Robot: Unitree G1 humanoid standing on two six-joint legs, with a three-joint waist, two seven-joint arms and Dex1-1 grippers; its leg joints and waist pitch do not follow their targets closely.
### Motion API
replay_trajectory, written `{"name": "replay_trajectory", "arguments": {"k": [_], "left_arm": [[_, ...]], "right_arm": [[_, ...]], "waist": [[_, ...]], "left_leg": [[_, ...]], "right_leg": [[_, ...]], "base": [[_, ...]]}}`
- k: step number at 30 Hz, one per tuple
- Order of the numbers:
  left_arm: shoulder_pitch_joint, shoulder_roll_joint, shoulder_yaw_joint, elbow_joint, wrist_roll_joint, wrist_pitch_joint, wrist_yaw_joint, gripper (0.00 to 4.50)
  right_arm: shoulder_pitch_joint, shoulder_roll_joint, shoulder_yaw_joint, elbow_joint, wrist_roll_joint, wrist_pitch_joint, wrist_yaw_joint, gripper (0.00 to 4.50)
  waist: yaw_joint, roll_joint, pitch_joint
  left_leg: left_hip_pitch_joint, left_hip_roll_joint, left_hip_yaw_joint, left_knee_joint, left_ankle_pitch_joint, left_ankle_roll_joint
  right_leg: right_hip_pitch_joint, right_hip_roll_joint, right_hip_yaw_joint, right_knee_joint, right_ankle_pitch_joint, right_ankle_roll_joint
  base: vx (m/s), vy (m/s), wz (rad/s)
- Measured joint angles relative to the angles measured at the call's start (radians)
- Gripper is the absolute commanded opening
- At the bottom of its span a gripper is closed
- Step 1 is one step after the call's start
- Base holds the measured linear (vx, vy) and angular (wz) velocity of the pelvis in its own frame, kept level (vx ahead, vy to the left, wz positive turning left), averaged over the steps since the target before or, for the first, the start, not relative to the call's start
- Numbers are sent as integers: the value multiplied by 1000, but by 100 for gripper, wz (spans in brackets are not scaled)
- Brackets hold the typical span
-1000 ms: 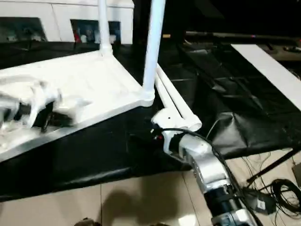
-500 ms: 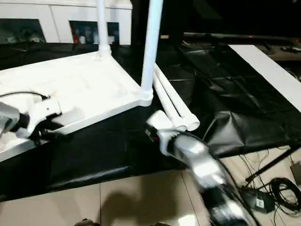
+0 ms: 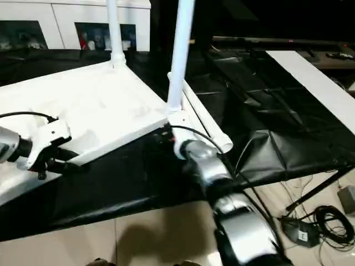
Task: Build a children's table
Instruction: Rotate leg to tighten
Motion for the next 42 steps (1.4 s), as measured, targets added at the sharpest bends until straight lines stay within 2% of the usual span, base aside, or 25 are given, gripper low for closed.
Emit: {"name": "replay_trajectory", "arguments": {"k": [3,9,14,19,23,26,29,33,36,37,40,41,42], "left_arm": [[11,-7,14,-20,-10,7,6,203],[27,-47,44,-84,-38,34,43,203],[28,-80,64,-123,-70,56,66,203],[27,-136,45,-161,-108,58,58,203],[4,-182,32,-138,-102,36,97,203],[-16,-210,29,-87,-83,-19,153,203],[-52,-238,63,-35,-75,-91,237,203],[-112,-237,157,-9,-74,-139,347,203],[-126,-300,326,-31,-99,-143,548,203],[-125,-307,348,-34,-102,-144,583,203],[-102,-391,440,-68,-134,-134,737,203],[-86,-395,454,-70,-133,-137,770,203],[-50,-419,473,-100,-127,-157,827,203]], "right_arm": [[-21,28,-7,45,0,-21,-1,386],[-54,71,-30,116,-2,-47,1,386],[-59,93,-39,148,-1,-72,30,386],[-60,98,-38,151,-1,-100,94,386],[-60,98,-38,153,-2,-118,115,386],[-61,98,-42,159,-7,-130,99,386],[-61,97,-55,159,-9,-143,95,386],[-55,83,-62,133,-3,-163,158,386],[55,45,-62,-141,46,-171,244,386],[67,39,-63,-201,61,-171,253,386],[193,7,-65,-580,112,-59,234,386],[213,3,-65,-651,119,-28,221,386],[270,-7,-70,-781,131,9,192,386]], "waist": [[2,-12,2],[0,-24,1],[-5,-24,1],[-13,-23,2],[-13,-22,3],[-13,-21,3],[-13,-20,4],[-20,-14,7],[-15,-5,11],[-13,-5,11],[2,1,10],[3,5,10],[5,11,10]], "left_leg": [[-1,0,0,0,0,0],[-1,0,0,0,0,-1],[-1,0,0,0,0,-1],[-1,1,0,0,1,-1],[-1,1,0,0,1,-2],[-1,1,0,0,1,-2],[-1,1,-1,0,1,-2],[-1,1,-1,0,1,-2],[-1,1,-1,1,1,-1],[-1,1,-1,1,1,-1],[0,1,-1,0,0,1],[0,1,-1,1,0,1],[0,1,-2,1,-1,1]], "right_leg": [[-1,0,0,0,0,0],[-1,0,0,1,0,0],[-2,0,0,1,0,0],[-2,0,0,2,0,0],[-2,0,0,3,0,0],[-2,1,0,3,0,0],[-3,1,0,3,1,0],[-2,1,0,4,1,0],[-2,1,0,3,1,0],[-2,1,0,3,1,0],[0,1,-1,1,1,-1],[1,1,-1,0,1,-1],[2,1,-1,-1,1,-1]], "base": [[0,0,0],[0,0,0],[0,0,0],[0,0,0],[0,0,0],[0,0,0],[0,0,0],[0,0,0],[0,0,0],[0,0,0],[0,0,0],[0,0,0],[0,0,0]]}}
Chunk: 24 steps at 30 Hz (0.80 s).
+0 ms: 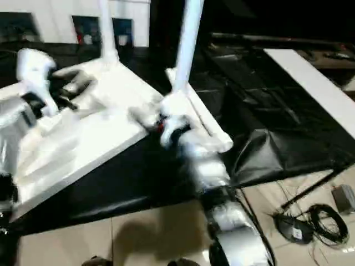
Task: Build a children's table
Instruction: Rotate leg to tighten, then rotate table base
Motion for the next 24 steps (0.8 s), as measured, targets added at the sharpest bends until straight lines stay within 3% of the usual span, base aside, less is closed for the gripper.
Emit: {"name": "replay_trajectory", "arguments": {"k": [4,5,6,7,8,9,10,11,12,13,14,15,17,18,20,21,22,23,24], "left_arm": [[100,-85,45,-130,36,-3,132,203],[121,-102,44,-160,50,-3,153,203],[144,-123,29,-190,74,-11,181,203],[157,-130,21,-198,91,-18,198,203],[177,-137,8,-204,115,-31,226,203],[190,-153,-1,-202,137,-41,260,203],[200,-163,-6,-197,146,-46,281,203],[204,-180,-6,-183,143,-51,298,203],[209,-201,-7,-163,137,-53,313,203],[212,-215,-19,-145,128,-69,312,203],[217,-221,-35,-131,122,-83,308,203],[216,-226,-59,-111,117,-102,308,203],[207,-247,-85,-101,136,-110,328,203],[212,-252,-90,-95,146,-109,339,203],[232,-266,-93,-97,160,-94,358,203],[246,-270,-95,-99,169,-83,367,203],[253,-270,-97,-99,175,-72,375,203],[258,-270,-96,-101,179,-69,386,203],[258,-270,-95,-106,180,-68,390,203]], "right_arm": [[165,-41,-21,-227,-9,44,-61,386],[211,-45,-31,-262,-20,47,-68,386],[272,-47,-46,-288,-36,46,-74,386],[295,-47,-49,-288,-44,45,-76,386],[334,-47,-51,-286,-60,45,-77,386],[363,-47,-54,-286,-71,46,-83,386],[378,-47,-59,-286,-74,49,-89,386],[386,-48,-62,-292,-76,65,-103,386],[390,-55,-64,-302,-76,85,-116,386],[393,-67,-63,-319,-75,109,-127,386],[396,-75,-62,-328,-74,128,-130,386],[398,-84,-60,-331,-74,147,-136,386],[404,-96,-59,-352,-74,170,-155,386],[405,-90,-53,-361,-74,181,-158,386],[404,-77,-43,-362,-75,192,-155,386],[403,-70,-42,-363,-75,194,-153,386],[401,-69,-40,-363,-75,198,-151,386],[398,-68,-38,-363,-75,201,-149,386],[395,-69,-38,-363,-75,202,-147,386]], "waist": [[9,13,1],[3,31,0],[-13,52,1],[-20,64,0],[-29,77,-1],[-36,87,0],[-38,89,0],[-36,86,-2],[-29,80,-5],[-19,76,-3],[-4,75,-4],[10,73,-7],[18,65,-10],[26,64,-10],[39,67,-11],[47,67,-11],[51,66,-11],[53,67,-11],[54,74,-12]], "left_leg": [[0,0,-6,1,0,-1],[-12,-6,-36,4,1,-1],[-20,-5,-70,7,1,-1],[-24,-5,-86,8,1,-2],[-28,-7,-118,10,3,-5],[-32,-14,-150,9,6,-10],[-32,-21,-172,7,7,-11],[-28,-10,-164,3,11,-18],[-24,0,-138,4,10,-16],[-28,5,-115,57,-19,29],[-33,-2,-88,143,-47,74],[-15,-43,-78,170,-61,96],[13,-102,-72,103,-96,119],[15,-112,-81,93,-104,122],[9,-111,-102,116,-104,122],[-1,-111,-115,140,-102,118],[-3,-111,-120,141,-99,115],[0,-107,-125,122,-99,114],[9,-98,-125,82,-97,112]], "right_leg": [[5,0,-4,-1,0,0],[13,-2,-25,-8,0,0],[30,-1,-56,-21,2,-7],[33,0,-69,-18,-1,-21],[38,4,-90,-7,-15,-64],[38,11,-98,22,-41,-113],[36,16,-97,38,-56,-138],[30,20,-92,55,-65,-145],[26,29,-83,66,-72,-129],[17,31,-77,64,-67,-88],[23,30,-73,64,-68,-60],[23,35,-67,58,-65,-56],[8,45,-54,51,-60,-53],[5,46,-53,49,-48,-65],[6,46,-51,50,-44,-71],[7,44,-41,50,-42,-68],[7,43,-33,50,-40,-65],[7,43,-30,49,-38,-64],[6,43,-34,48,-34,-60]], "base": [[0,0,0],[-31,-22,23],[-19,-52,52],[-19,-52,52],[1,-91,55],[-22,-135,54],[-22,-135,54],[-20,-213,48],[-56,-249,32],[-56,-249,32],[-39,-187,4],[10,-167,4],[-15,-172,14],[-59,-143,17],[-53,-115,15],[0,0,0],[0,0,0],[0,0,0],[-50,85,16]]}}
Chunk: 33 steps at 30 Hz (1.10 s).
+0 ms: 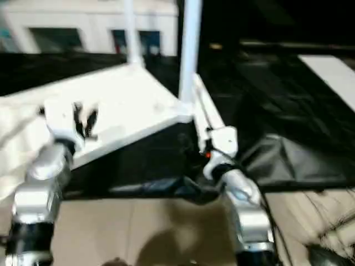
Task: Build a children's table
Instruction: Rotate table base
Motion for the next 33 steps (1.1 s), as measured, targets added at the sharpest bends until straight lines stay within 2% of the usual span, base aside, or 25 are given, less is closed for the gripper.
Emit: {"name": "replay_trajectory", "arguments": {"k": [1,2,3,4,5,7,9,10,11,12,13,14,16,18,22,25,28,30,33], "left_arm": [[2,3,1,-4,-3,-5,4,203],[9,7,5,-6,-9,-17,4,203],[20,14,13,-9,-16,-37,4,203],[23,21,20,-9,-21,-45,3,203],[25,34,20,-12,-21,-46,0,203],[28,53,20,-17,-12,-46,-4,203],[28,56,19,-17,-9,-46,-6,203],[25,64,12,-10,-7,-46,-8,203],[18,69,11,0,-6,-44,-8,203],[11,80,13,9,-6,-43,-8,203],[-1,101,27,17,-10,-41,-7,203],[-17,114,54,26,-22,-35,-4,203],[-40,173,130,40,-43,-18,11,203],[-42,263,181,59,-22,2,42,203],[-2,356,202,82,47,47,48,203],[36,385,199,89,39,93,-4,203],[87,447,150,130,-18,198,-181,203],[109,465,120,149,-32,234,-245,203],[126,513,59,169,-32,261,-335,203]], "right_arm": [[-2,-1,4,1,1,6,0,386],[-3,-2,10,1,2,13,0,386],[-9,-1,24,1,4,19,1,386],[-13,2,36,1,7,20,2,386],[-20,6,45,5,8,22,2,386],[-34,6,50,9,7,22,1,386],[-40,4,48,11,7,22,0,386],[-41,5,46,18,7,22,1,386],[-41,5,44,21,7,22,1,386],[-41,4,42,24,7,22,3,386],[-41,0,42,24,8,23,5,386],[-42,-4,41,25,11,28,12,386],[-51,-12,55,25,21,43,33,386],[-69,-14,81,37,24,65,60,386],[-114,-44,105,125,-1,81,68,386],[-155,-39,113,219,-25,79,65,386],[-238,-22,98,359,-39,65,20,386],[-261,-23,82,401,-40,50,10,386],[-298,-24,86,472,-40,15,20,386]], "waist": [[-1,3,1],[-8,5,2],[-23,10,3],[-30,11,3],[-35,5,3],[-49,-5,1],[-50,-9,1],[-44,-10,1],[-37,-9,1],[-27,-8,1],[-19,-4,2],[-18,-4,2],[-35,-2,1],[-54,-3,1],[-67,-12,-4],[-70,-24,-5],[-76,-35,-10],[-70,-40,-13],[-64,-42,-14]], "left_leg": [[8,13,8,-17,30,-46],[11,24,18,-30,41,-73],[9,39,27,-40,49,-91],[8,48,36,-42,48,-95],[8,51,49,-41,49,-94],[11,50,70,-42,49,-92],[11,45,88,-50,50,-90],[11,43,93,-52,51,-86],[8,43,95,-51,55,-80],[6,44,88,-46,57,-73],[2,46,72,-38,58,-73],[-2,46,71,-36,58,-73],[-1,44,86,-41,55,-65],[-7,42,88,-38,52,-59],[-5,39,102,-41,51,-59],[-6,39,104,-47,52,-60],[-7,40,104,-52,55,-66],[-9,41,104,-53,57,-69],[-11,43,105,-54,58,-70]], "right_leg": [[2,1,-3,-5,4,5],[8,2,-7,-22,13,10],[21,2,-20,-52,21,10],[26,2,-24,-66,25,9],[27,-5,-25,-67,29,9],[30,-17,-20,-68,41,19],[27,-35,-19,-68,38,32],[26,-42,-19,-68,38,36],[25,-45,-16,-68,40,40],[24,-47,-13,-67,41,46],[23,-50,-13,-67,43,52],[22,-54,-14,-68,43,54],[21,-58,-11,-78,49,44],[21,-58,-8,-84,56,32],[21,-61,11,-81,54,43],[19,-61,13,-80,49,53],[13,-61,12,-78,50,54],[10,-61,12,-73,49,55],[5,-61,12,-67,46,60]], "base": [[-50,85,16],[-48,120,15],[-35,111,16],[-35,111,16],[-29,95,15],[-16,74,13],[-3,26,8],[0,0,0],[-10,62,3],[3,89,-8],[3,89,-8],[12,107,-6],[17,110,5],[8,95,3],[1,21,1],[0,0,0],[0,0,0],[0,0,0],[0,0,0]]}}
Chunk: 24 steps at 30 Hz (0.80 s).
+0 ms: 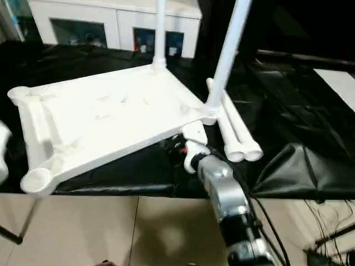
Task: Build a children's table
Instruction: Rotate table base
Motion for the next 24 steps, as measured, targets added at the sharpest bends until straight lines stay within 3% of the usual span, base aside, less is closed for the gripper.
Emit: {"name": "replay_trajectory", "arguments": {"k": [6,11,13,18,24], "left_arm": [[9,69,-58,-43,-22,49,-156,203],[35,108,-107,-120,-85,88,-283,203],[72,141,-128,-193,-132,85,-375,203],[97,142,-169,-285,-211,82,-488,203],[89,86,-238,-301,-212,56,-510,203]], "right_arm": [[-130,-4,-9,265,-3,-94,7,386],[-218,13,-29,441,-5,-160,24,386],[-253,32,-29,517,-16,-190,45,386],[-279,55,-12,566,-27,-223,84,386],[-295,68,7,627,-27,-288,196,386]], "waist": [[3,7,3],[5,6,3],[1,1,4],[-7,-5,4],[-22,-8,3]], "left_leg": [[2,2,1,-3,2,-3],[1,3,2,-3,2,-3],[1,3,3,-3,2,-4],[2,4,4,-3,3,-5],[3,6,4,-3,3,-6]], "right_leg": [[-1,0,0,2,-1,1],[0,0,-1,3,-1,1],[-1,0,-1,4,-1,1],[-2,1,-1,6,-1,1],[-2,1,-1,7,-1,1]], "base": [[0,0,0],[0,0,0],[0,0,0],[0,0,0],[0,0,0]]}}
